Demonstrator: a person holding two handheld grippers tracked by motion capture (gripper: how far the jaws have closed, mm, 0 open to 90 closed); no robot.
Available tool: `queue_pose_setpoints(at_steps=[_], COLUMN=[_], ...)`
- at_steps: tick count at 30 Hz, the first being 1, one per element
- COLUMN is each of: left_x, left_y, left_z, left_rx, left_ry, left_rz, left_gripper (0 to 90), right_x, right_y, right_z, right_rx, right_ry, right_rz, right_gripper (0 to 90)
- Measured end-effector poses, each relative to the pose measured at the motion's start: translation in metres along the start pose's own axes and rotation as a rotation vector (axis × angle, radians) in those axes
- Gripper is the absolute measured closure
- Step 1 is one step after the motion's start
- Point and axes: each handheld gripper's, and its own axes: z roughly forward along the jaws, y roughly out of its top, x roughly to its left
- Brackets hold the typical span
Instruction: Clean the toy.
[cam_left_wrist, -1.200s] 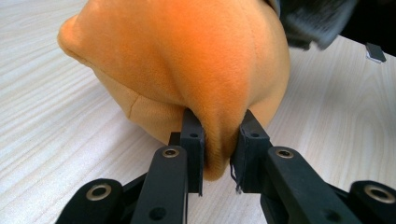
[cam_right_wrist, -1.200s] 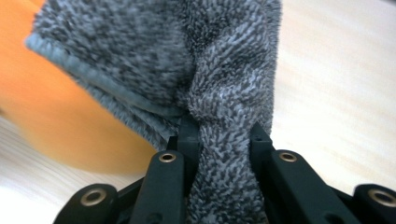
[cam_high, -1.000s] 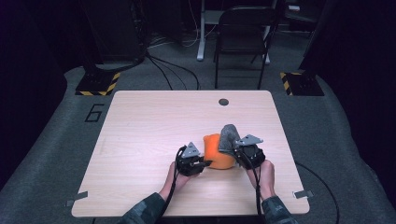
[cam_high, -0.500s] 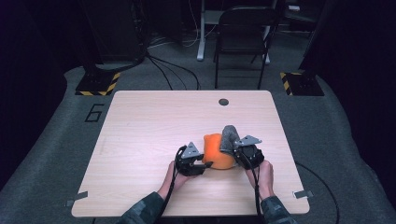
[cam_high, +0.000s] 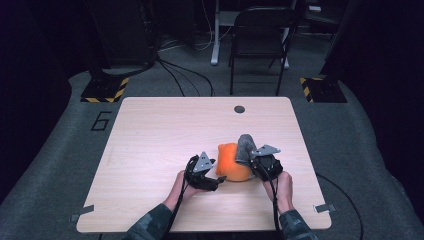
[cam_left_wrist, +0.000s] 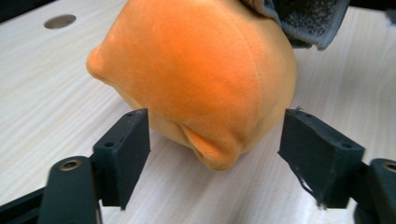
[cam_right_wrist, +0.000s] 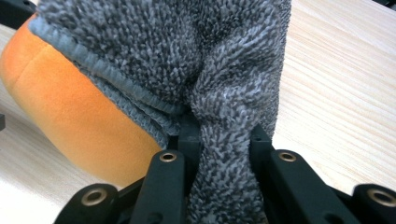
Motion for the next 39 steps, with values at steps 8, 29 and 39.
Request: queue_pose_setpoints(at_steps=[8, 29, 39], left_x=[-0.002, -0.012, -0.01], left_y=[-0.002, -0.013, -0.015], left_z=[0.003, 0.016, 0.016], left_rx=[0.015, -0.021, -0.046], left_ry=[0.043, 0.114, 0.097], left_rz=[0.089, 0.277, 0.226], left_gripper=[17.7, 68.5, 78.5], right_x=[-0.001, -0.007, -0.062], right_y=[0.0, 0.0, -0.029], right_z=[0.001, -0.003, -0.017], right_rx=[-0.002, -0.023, 0.009], right_ry=[0.002, 0.033, -0.03], right_rz=[0.002, 0.035, 0.196], right_gripper=[74.9, 74.8, 74.7])
